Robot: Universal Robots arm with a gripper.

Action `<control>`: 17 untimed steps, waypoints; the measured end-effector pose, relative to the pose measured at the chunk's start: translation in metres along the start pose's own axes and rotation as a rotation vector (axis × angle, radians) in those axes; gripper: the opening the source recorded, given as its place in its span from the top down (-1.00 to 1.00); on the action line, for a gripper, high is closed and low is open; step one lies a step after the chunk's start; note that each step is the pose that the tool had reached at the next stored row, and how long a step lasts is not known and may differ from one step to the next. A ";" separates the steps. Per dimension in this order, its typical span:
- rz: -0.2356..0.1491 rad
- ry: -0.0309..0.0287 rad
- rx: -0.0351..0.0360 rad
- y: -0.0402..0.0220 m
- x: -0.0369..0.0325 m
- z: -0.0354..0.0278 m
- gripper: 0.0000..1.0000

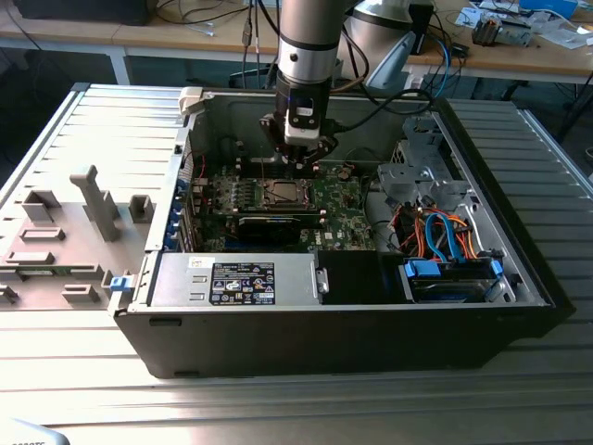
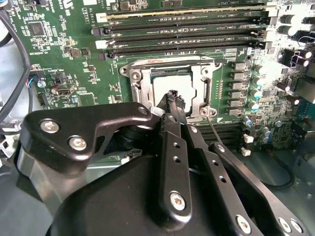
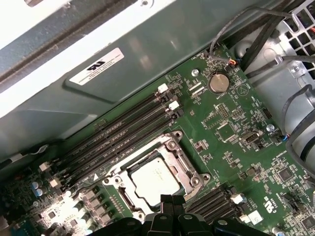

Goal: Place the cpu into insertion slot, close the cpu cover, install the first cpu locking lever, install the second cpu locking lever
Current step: 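Install the first cpu locking lever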

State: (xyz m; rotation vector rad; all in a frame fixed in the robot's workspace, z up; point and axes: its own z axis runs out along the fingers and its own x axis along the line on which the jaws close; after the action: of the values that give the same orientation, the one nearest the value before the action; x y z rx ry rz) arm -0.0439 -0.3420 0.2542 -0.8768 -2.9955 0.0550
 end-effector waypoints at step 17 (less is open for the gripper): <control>-0.106 -0.0042 0.0010 0.0000 0.0000 0.0000 0.79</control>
State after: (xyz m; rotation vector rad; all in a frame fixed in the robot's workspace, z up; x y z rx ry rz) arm -0.0439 -0.3420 0.2542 -0.7169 -3.0397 0.0566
